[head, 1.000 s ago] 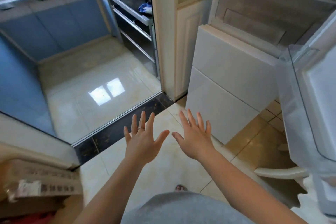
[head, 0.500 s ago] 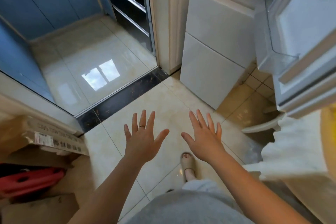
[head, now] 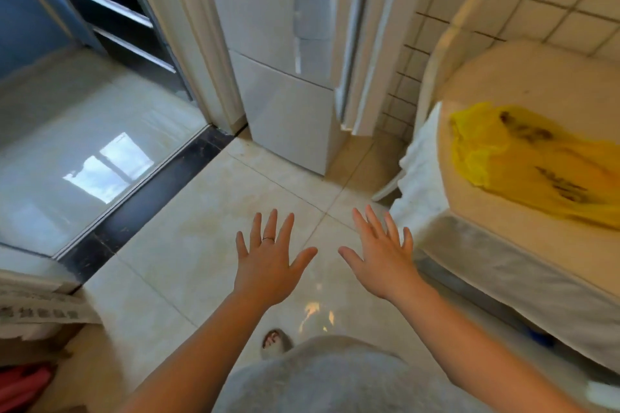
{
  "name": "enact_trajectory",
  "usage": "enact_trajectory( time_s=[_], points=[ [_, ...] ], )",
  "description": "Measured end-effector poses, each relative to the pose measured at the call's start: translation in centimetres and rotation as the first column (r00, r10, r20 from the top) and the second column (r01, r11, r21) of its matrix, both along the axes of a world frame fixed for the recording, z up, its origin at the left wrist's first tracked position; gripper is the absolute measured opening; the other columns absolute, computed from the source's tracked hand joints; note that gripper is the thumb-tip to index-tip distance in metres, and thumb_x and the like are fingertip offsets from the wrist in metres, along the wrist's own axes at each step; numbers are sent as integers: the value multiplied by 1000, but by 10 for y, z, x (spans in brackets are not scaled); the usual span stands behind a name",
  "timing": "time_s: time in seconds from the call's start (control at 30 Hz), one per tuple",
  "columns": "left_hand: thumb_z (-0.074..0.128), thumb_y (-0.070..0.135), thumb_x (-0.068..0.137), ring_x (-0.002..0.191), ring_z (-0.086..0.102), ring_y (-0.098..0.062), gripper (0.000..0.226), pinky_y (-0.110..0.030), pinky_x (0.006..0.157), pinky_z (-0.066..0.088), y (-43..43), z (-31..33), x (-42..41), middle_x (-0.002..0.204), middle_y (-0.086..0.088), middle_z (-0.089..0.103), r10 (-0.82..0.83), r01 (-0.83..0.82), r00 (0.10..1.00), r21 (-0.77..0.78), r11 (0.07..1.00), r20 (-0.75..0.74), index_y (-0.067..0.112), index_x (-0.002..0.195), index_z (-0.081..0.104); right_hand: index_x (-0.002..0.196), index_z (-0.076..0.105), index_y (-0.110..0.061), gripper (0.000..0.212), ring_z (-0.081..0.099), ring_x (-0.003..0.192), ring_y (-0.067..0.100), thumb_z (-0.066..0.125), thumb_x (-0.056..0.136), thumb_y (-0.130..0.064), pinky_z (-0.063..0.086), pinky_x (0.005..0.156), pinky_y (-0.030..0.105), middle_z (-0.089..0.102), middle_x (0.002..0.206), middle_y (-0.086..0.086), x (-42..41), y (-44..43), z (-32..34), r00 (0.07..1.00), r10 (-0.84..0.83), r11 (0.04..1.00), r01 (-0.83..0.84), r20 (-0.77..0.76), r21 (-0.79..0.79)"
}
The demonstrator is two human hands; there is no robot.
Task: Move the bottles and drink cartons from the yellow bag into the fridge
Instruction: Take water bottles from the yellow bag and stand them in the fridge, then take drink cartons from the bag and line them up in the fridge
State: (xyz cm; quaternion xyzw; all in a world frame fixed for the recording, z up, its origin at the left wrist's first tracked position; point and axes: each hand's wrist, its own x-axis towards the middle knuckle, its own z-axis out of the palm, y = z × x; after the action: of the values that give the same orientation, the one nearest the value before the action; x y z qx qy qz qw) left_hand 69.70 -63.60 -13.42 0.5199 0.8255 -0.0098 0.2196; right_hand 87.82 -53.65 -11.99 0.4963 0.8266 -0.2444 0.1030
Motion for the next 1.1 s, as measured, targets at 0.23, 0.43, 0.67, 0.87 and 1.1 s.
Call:
enact_trajectory(
  time_s=[0.23,0.43,0.67,0.87,1.1],
  points=[
    [6,80,81,150,-19,-25,88,-56,120,-6,74,0,150,165,1,-11,-38,34,998,82,996,51,35,157,-3,155,-7,-35,74,-15,150,26,33,98,-60,-5,118,56,-13,164,-8,166,38,5,988,-155,986,156,-20,51],
    [8,79,84,150,-20,-26,86,-58,120,-6,128,1,251,165,-1,-12,-181,176,982,74,982,57,35,157,-3,155,-6,-36,74,-14,151,26,31,97,-63,-6,119,57,-12,165,-6,282,67,5,948,-320,946,319,5,49],
    [27,73,89,152,3,-27,80,-54,120,8,186,-2,309,166,1,6,-112,87,924,85,993,365,34,157,9,156,0,-37,71,-5,152,24,34,98,-61,2,120,53,-7,165,-8,356,105,-9,869,-489,872,490,-76,-3],
    [57,47,96,129,48,-34,71,-50,107,40,260,-16,318,151,-10,40,407,-454,398,-209,866,822,23,154,24,156,18,-26,66,24,148,21,49,100,-44,26,118,40,20,163,-1,371,157,-32,405,-832,553,662,-379,-507],
    [63,40,95,104,63,-35,69,-50,91,55,342,-46,306,129,-17,53,585,-602,87,-425,676,807,21,149,25,131,43,-24,29,54,112,29,45,104,-34,48,85,43,46,141,12,378,228,-54,-168,-965,72,569,-201,-819]
  ],
)
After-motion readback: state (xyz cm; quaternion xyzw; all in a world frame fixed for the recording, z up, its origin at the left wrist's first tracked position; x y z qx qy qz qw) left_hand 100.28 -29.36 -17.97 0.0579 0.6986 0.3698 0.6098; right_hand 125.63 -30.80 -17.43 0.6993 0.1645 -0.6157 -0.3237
